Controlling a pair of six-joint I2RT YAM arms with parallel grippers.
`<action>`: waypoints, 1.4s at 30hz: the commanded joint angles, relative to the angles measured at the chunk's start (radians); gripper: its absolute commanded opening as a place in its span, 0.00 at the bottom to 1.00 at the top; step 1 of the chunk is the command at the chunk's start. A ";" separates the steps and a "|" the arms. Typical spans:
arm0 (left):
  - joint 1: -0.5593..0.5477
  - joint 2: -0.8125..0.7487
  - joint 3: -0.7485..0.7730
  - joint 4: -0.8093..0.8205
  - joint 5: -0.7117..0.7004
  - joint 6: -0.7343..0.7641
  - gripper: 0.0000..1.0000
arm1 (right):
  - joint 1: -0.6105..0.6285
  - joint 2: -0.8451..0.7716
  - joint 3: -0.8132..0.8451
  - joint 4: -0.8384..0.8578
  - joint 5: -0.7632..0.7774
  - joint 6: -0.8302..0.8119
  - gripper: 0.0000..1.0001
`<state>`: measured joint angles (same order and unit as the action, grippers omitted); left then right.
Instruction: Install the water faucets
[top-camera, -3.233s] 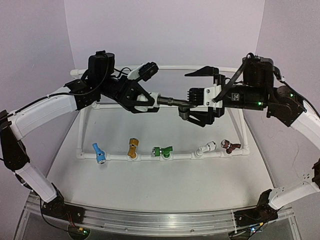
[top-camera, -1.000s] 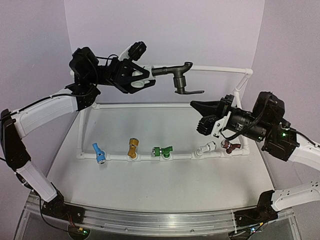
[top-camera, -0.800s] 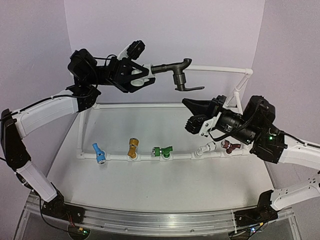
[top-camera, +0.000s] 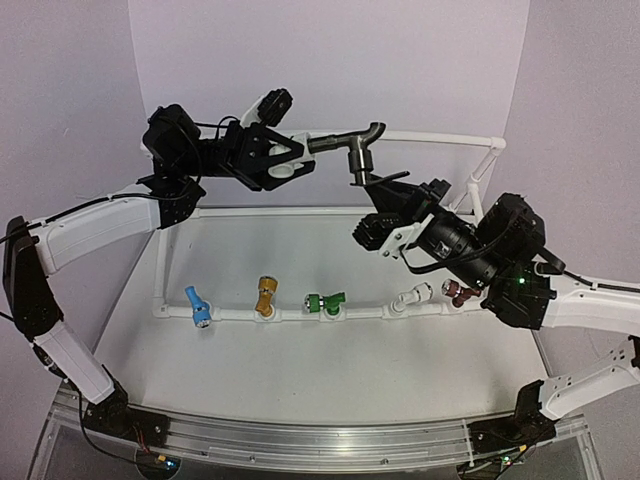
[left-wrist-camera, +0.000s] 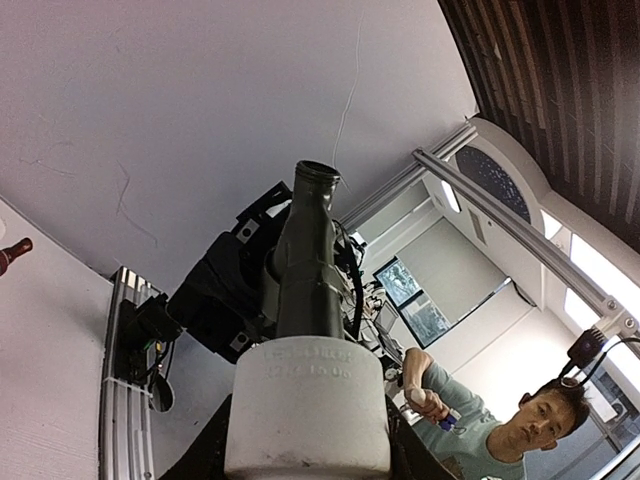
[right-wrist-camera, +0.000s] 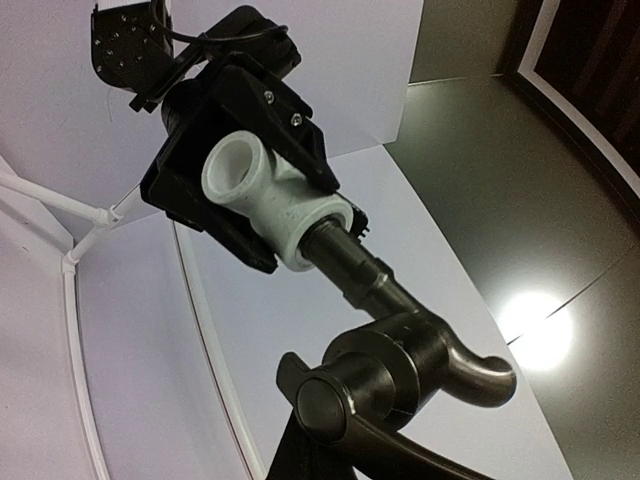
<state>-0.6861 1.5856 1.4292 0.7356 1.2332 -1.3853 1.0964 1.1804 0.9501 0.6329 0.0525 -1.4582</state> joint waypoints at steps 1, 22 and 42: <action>0.003 -0.012 0.015 -0.059 -0.054 0.093 0.00 | 0.026 -0.047 0.048 -0.006 -0.021 -0.004 0.00; 0.000 -0.044 0.032 -0.380 -0.014 0.326 0.00 | 0.034 0.019 0.230 -0.126 0.024 0.067 0.00; -0.066 -0.065 0.123 -0.798 0.004 0.622 0.00 | -0.022 0.112 0.398 -0.285 0.169 0.161 0.00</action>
<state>-0.7262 1.5756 1.4886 -0.0360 1.1931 -0.8456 1.1004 1.2619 1.2830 0.3659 0.1648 -1.3437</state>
